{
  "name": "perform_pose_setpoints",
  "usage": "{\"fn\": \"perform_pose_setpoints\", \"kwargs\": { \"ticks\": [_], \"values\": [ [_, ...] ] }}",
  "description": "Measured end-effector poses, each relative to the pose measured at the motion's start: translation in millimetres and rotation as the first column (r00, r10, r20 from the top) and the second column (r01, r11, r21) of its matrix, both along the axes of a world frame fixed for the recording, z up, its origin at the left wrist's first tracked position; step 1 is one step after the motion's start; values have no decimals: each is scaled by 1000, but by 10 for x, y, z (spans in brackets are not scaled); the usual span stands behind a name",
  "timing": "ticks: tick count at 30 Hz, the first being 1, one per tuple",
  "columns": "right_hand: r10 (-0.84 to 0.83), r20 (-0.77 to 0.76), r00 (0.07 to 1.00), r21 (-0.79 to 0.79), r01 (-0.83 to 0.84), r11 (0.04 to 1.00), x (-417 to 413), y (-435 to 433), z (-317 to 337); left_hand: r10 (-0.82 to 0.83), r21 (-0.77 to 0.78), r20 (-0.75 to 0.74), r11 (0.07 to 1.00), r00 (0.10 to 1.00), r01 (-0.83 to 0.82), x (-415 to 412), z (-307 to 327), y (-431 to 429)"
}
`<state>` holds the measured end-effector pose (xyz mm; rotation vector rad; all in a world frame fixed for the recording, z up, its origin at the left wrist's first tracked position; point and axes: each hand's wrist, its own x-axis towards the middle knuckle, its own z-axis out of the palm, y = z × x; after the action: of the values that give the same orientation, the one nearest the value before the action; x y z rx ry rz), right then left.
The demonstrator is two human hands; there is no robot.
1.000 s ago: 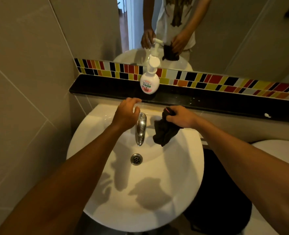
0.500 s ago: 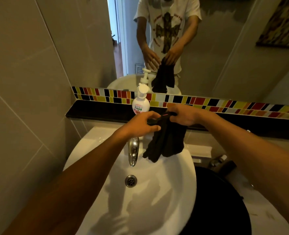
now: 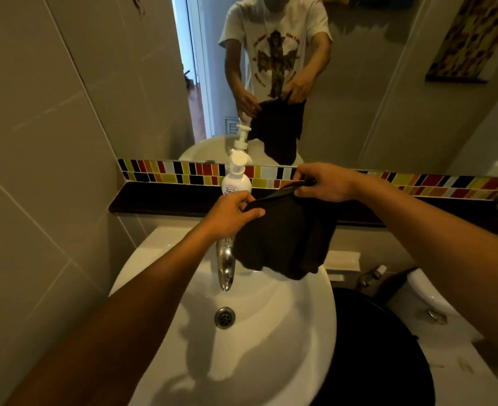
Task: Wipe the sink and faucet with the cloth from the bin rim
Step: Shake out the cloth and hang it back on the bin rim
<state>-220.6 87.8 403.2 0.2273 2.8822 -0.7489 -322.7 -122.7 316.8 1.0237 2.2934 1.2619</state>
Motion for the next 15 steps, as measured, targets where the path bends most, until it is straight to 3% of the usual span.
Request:
{"fn": "perform_pose_setpoints", "kwargs": {
  "ticks": [5, 8, 15],
  "values": [
    [-29, -48, 998, -21, 28, 999, 150, 110, -8, -82, -123, -123, 990, 989, 66, -96, 47, -49],
    [-51, -84, 995, 47, 55, 997, 180, 158, -57, -109, -226, -173, 972, 979, 68, -129, 50, -90],
    [-119, -121, 986, 59, 126, 990, 327, 237, -207, -90, -380, -133, 924, 987, 33, -262, 46, -289]
  ]
}}
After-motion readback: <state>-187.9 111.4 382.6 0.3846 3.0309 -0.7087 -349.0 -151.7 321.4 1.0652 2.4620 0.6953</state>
